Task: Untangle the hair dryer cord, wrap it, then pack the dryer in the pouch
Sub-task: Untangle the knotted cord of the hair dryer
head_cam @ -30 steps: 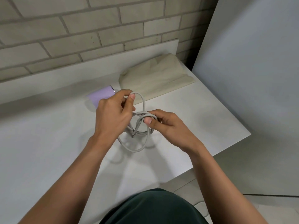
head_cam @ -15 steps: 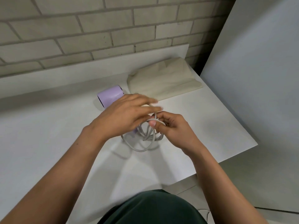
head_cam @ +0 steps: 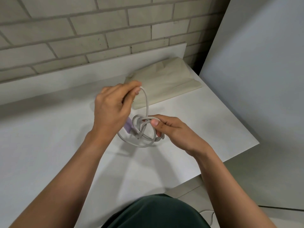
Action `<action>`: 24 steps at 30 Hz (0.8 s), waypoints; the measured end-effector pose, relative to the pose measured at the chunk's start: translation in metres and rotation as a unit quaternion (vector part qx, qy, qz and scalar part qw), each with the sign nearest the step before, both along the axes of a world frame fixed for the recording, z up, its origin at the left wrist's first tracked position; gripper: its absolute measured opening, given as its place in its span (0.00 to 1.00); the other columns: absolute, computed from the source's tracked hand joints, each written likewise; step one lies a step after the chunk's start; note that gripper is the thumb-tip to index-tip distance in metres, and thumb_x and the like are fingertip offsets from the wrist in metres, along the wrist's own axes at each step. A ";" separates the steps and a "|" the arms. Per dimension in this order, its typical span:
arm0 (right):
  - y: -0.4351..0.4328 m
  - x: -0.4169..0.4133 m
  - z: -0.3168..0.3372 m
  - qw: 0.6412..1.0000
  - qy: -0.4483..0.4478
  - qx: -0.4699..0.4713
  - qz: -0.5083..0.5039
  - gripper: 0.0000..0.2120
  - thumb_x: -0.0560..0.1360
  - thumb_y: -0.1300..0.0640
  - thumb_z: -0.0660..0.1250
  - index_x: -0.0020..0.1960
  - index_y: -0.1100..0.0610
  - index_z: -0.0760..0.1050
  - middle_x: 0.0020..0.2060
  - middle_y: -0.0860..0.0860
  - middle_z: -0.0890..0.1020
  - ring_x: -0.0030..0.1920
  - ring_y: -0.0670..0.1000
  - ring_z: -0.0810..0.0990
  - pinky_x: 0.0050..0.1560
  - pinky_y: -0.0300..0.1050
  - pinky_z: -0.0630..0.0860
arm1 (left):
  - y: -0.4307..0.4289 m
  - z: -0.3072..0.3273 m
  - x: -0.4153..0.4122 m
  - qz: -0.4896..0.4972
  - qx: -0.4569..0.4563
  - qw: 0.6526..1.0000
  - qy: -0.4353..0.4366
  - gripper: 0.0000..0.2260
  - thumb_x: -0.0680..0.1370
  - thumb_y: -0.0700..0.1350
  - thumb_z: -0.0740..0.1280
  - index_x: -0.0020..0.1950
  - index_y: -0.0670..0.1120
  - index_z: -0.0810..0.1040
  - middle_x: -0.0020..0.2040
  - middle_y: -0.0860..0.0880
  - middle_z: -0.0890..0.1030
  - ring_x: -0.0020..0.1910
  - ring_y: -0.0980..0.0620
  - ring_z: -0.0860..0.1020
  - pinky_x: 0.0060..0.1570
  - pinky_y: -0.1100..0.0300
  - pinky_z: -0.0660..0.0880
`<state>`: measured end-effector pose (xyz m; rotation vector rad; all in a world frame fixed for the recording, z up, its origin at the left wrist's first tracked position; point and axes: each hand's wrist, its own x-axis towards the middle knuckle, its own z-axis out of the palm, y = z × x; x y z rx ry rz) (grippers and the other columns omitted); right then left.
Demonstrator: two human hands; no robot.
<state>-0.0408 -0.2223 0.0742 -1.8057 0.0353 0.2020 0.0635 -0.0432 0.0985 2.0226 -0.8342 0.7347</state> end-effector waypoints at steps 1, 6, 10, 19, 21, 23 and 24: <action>0.001 0.001 0.000 1.000 0.014 -0.016 0.015 0.11 0.86 0.50 0.61 0.52 0.44 0.83 0.37 0.38 0.78 0.40 0.41 0.74 0.49 0.35 0.70 | -0.002 0.001 -0.002 -0.018 0.037 0.998 -0.040 0.08 0.83 0.45 0.69 0.56 0.45 0.86 0.44 0.51 0.87 0.41 0.47 0.84 0.49 0.46 0.78; 0.008 0.003 0.001 0.997 0.028 -0.060 0.040 0.12 0.86 0.48 0.61 0.60 0.48 0.83 0.49 0.38 0.85 0.47 0.35 0.78 0.52 0.30 0.71 | -0.012 0.014 -0.010 -0.040 0.033 0.988 -0.146 0.06 0.83 0.42 0.70 0.54 0.44 0.87 0.42 0.50 0.87 0.38 0.46 0.82 0.46 0.47 0.76; 0.006 0.001 -0.002 0.995 0.040 -0.078 0.045 0.14 0.85 0.46 0.60 0.56 0.52 0.81 0.45 0.46 0.82 0.42 0.41 0.75 0.51 0.40 0.71 | -0.006 0.025 -0.008 0.030 -0.109 0.993 -0.023 0.08 0.84 0.47 0.67 0.57 0.47 0.85 0.45 0.50 0.86 0.43 0.48 0.84 0.51 0.46 0.79; 0.003 0.003 -0.004 0.997 0.017 -0.076 -0.006 0.13 0.85 0.49 0.62 0.52 0.54 0.81 0.46 0.56 0.81 0.41 0.44 0.73 0.42 0.35 0.69 | 0.041 -0.007 0.043 0.110 0.175 0.948 0.240 0.07 0.82 0.47 0.64 0.55 0.52 0.82 0.49 0.49 0.83 0.48 0.45 0.80 0.52 0.48 0.78; 0.002 0.002 -0.005 0.997 0.024 -0.079 0.003 0.13 0.85 0.49 0.62 0.52 0.55 0.81 0.42 0.53 0.80 0.40 0.44 0.72 0.43 0.37 0.69 | 0.046 -0.013 0.043 0.105 0.341 0.904 0.237 0.08 0.80 0.47 0.67 0.58 0.50 0.82 0.60 0.45 0.79 0.57 0.38 0.78 0.57 0.45 0.76; 0.001 0.002 -0.006 0.995 0.029 -0.089 0.020 0.13 0.85 0.48 0.62 0.50 0.53 0.81 0.36 0.43 0.77 0.38 0.42 0.72 0.44 0.40 0.68 | 0.043 -0.015 0.038 0.023 0.372 0.907 0.194 0.19 0.78 0.46 0.71 0.70 0.51 0.77 0.73 0.46 0.72 0.70 0.39 0.72 0.68 0.48 0.69; 0.002 0.003 -0.006 0.994 0.029 -0.098 0.028 0.12 0.85 0.48 0.63 0.48 0.52 0.81 0.35 0.40 0.76 0.38 0.42 0.72 0.44 0.40 0.69 | 0.039 -0.012 0.033 -0.047 0.362 0.917 0.158 0.25 0.79 0.47 0.72 0.75 0.52 0.73 0.78 0.48 0.68 0.76 0.43 0.67 0.73 0.51 0.64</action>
